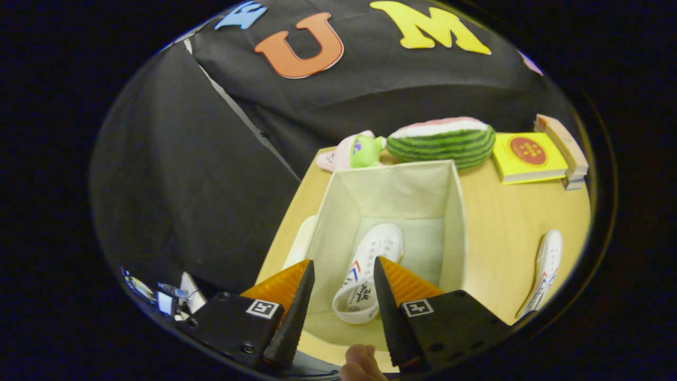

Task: Open the storage box then place both shoes into the box .Put the left shoe in first, then the right shoe, with the right side of both shoes facing outward in a uniform manner.

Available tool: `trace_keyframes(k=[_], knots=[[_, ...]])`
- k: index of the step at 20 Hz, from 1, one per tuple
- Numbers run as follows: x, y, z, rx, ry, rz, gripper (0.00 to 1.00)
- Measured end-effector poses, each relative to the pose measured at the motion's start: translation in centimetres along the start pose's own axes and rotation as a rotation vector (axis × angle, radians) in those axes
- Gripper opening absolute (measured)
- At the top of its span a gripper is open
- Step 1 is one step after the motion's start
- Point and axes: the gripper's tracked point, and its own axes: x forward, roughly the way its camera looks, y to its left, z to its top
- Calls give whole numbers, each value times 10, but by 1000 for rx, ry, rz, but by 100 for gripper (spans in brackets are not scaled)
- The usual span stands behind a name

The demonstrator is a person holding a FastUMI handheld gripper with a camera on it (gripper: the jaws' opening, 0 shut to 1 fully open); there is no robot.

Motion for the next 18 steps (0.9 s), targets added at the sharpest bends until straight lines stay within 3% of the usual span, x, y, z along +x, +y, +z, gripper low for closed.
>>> trace_keyframes(k=[2, 5, 11, 18], knots=[[-12, -2, 1, -14, -10, -19, 84], [-30, -27, 5, -29, -8, -72, 94], [-68, -98, 1, -38, -7, -165, 94], [-91, -198, -43, 6, 41, -257, 94]])
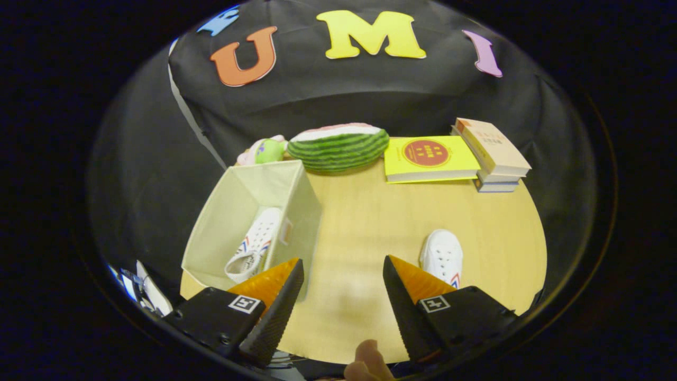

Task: Open the storage box then place both shoes into the box .Put the left shoe in first, then the right shoe, with the right side of both shoes facing outward in a uniform manner.

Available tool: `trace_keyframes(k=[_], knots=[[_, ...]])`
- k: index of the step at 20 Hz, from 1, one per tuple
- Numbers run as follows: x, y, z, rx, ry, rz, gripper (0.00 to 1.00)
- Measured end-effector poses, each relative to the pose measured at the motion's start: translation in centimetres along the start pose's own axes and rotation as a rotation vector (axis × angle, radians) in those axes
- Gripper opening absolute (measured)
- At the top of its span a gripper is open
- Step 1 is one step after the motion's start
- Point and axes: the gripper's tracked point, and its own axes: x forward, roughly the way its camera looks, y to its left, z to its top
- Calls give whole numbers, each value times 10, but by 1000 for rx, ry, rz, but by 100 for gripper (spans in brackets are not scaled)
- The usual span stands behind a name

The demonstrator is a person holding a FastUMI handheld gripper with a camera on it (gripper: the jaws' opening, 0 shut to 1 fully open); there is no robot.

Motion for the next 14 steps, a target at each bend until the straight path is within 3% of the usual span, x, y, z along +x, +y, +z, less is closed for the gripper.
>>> trace_keyframes(k=[10, 14], knots=[[20, -160, -79, -35, 106, -216, 94], [45, -178, -103, 15, 178, -222, 94]])
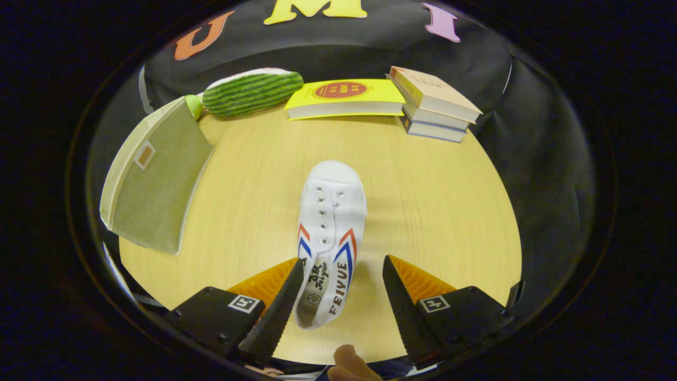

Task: Open the storage box then place both shoes into the box .Put the left shoe in first, then the right shoe, with the right side of both shoes facing outward in a uniform manner.

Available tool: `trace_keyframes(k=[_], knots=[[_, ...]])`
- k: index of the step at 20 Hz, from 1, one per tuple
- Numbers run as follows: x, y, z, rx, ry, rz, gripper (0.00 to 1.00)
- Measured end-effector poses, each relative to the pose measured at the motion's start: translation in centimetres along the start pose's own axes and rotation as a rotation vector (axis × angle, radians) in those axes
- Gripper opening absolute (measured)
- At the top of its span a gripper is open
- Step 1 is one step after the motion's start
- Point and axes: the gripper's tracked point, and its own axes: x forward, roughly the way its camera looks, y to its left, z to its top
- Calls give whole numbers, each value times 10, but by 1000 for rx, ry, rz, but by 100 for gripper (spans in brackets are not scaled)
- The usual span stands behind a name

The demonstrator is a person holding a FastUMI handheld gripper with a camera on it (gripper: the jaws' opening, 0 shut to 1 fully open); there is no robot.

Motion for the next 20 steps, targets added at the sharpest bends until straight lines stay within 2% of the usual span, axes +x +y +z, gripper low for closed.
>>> trace_keyframes(k=[3, 4, 5, 6, 9, 13, 14, 15, 17, 18, 20], knots=[[16, -1, 2, -12, 13, 43, 94], [20, -12, 3, -17, 9, 10, 94], [24, -32, -1, -30, 30, -64, 95], [27, -33, -5, -10, 43, -55, 97], [35, -24, -8, 5, 70, 40, 98], [36, -19, -9, 39, 142, 69, 93], [36, -16, -5, 59, 132, 80, 89], [36, 0, -5, 107, 158, 145, 85], [29, -6, -2, 225, 134, 123, 21], [29, -5, -3, 254, 129, 136, 10], [21, 2, -4, 313, 131, 191, 6]])
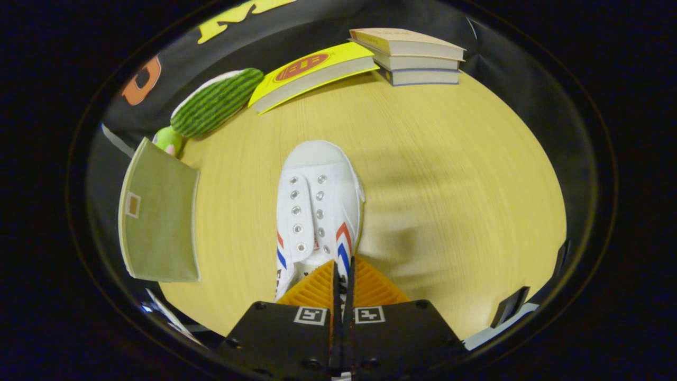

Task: Open the storage box then place both shoes into the box .Put the left shoe in first, then the right shoe, with the right side of both shoes facing outward in a uniform manner.

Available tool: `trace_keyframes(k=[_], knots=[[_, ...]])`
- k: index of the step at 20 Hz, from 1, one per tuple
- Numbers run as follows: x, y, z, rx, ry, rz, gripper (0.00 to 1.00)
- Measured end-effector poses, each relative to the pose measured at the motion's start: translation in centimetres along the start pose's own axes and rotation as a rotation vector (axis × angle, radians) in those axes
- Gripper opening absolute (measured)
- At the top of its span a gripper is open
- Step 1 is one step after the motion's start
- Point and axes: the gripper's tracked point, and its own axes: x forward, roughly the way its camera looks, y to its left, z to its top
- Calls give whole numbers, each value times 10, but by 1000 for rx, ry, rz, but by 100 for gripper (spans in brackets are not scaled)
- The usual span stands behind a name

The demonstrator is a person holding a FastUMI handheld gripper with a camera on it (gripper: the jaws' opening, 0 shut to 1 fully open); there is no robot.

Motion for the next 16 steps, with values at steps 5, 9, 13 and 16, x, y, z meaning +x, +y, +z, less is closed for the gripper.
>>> trace_keyframes(k=[5, 9, 13, 16], knots=[[-28, 2, 10, 29, -40, 0, 6], [-69, 27, 23, 32, -97, 62, 6], [-105, 71, 33, 13, -151, 131, 6], [-136, 114, 40, 4, -186, 182, 5]])
